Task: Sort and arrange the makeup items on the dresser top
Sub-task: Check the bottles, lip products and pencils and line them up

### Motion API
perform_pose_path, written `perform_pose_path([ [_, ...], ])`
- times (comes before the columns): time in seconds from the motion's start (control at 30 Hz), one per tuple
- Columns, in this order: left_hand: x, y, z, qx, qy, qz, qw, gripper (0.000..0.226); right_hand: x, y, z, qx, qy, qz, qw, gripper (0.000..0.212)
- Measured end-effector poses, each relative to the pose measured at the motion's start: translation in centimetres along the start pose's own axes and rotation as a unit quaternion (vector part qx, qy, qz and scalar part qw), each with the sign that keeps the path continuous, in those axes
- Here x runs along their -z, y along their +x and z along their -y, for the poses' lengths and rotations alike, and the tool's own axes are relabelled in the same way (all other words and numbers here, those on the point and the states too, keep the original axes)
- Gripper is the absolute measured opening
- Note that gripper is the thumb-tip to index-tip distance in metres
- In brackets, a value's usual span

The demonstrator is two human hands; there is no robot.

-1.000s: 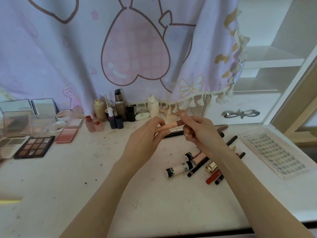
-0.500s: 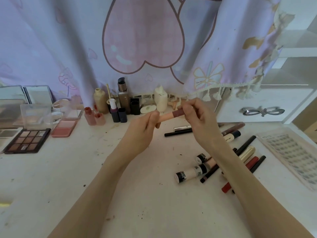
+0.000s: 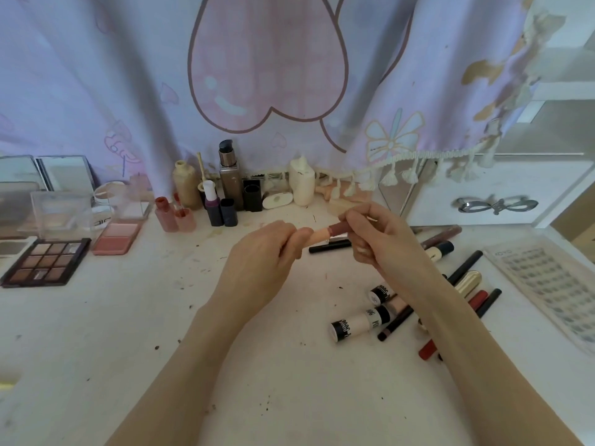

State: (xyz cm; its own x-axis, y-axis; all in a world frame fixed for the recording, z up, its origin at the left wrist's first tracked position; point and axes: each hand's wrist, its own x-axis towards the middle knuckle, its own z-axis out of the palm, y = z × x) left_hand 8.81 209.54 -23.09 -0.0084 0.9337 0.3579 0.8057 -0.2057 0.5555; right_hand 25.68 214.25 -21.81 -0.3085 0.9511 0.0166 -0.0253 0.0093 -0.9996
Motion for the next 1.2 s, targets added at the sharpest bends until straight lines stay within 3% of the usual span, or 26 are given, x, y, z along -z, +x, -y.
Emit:
perform_pose_path([
  [0.13, 0.0, -0.2, 0.4, 0.026, -0.069, 0.022, 0.997, 0.023, 0.4, -0.2, 0.3, 0.019, -0.001, 0.032, 0.999, 0.007],
  [0.23, -0.4, -0.5, 0.1, 0.012, -0.084, 0.035, 0.996, 0.028, -0.1, -0.5, 0.3, 0.009, -0.038, 0.012, 0.999, 0.015],
  [0.33, -0.4, -0.5, -0.2, 0.007, -0.054, 0.02, 0.998, 0.017, -0.2, -0.6, 0.3, 0.016, -0.051, -0.033, 0.998, 0.013],
  [0.4, -0.1, -0.3, -0.1, 0.015, -0.035, 0.023, 0.999, 0.022, -0.1, -0.6, 0.5, 0.024, -0.02, -0.036, 0.999, 0.003],
  [0.47, 0.0, -0.3, 0.0, 0.02, -0.03, 0.024, 0.999, 0.027, 0.0, -0.6, 0.7, 0.012, 0.014, -0.008, 1.0, 0.008],
  [0.53, 0.0, -0.3, 0.1, 0.02, -0.047, 0.023, 0.998, 0.018, 0.0, -0.7, 0.7, -0.019, 0.01, 0.005, 1.0, 0.01],
  [0.67, -0.2, -0.6, 0.1, 0.001, -0.061, 0.032, 0.998, 0.027, 0.2, -0.4, 0.1, -0.039, -0.003, -0.029, 0.999, 0.013],
  [0.77, -0.2, -0.6, 0.0, 0.002, -0.045, 0.029, 0.999, 0.019, 0.6, -0.1, 0.0, -0.027, 0.07, -0.02, 0.997, 0.013],
  [0.87, -0.3, -0.4, 0.2, 0.013, -0.026, 0.026, 0.999, 0.026, 0.8, 0.1, -0.2, -0.041, 0.13, -0.009, 0.991, 0.021],
  [1.0, -0.5, -0.5, 0.0, 0.018, -0.026, 0.039, 0.999, 0.022, 0.8, 0.0, -0.2, -0.058, 0.178, 0.021, 0.982, 0.012],
  [1.1, -0.5, -0.7, 0.1, 0.003, -0.021, 0.014, 1.0, 0.02, 0.6, -0.1, -0.1, -0.068, 0.181, 0.04, 0.98, 0.012],
  [1.2, -0.5, -0.8, 0.1, 0.001, -0.003, 0.001, 1.0, 0.019, 0.3, -0.1, -0.2, -0.062, 0.15, 0.004, 0.987, 0.013],
])
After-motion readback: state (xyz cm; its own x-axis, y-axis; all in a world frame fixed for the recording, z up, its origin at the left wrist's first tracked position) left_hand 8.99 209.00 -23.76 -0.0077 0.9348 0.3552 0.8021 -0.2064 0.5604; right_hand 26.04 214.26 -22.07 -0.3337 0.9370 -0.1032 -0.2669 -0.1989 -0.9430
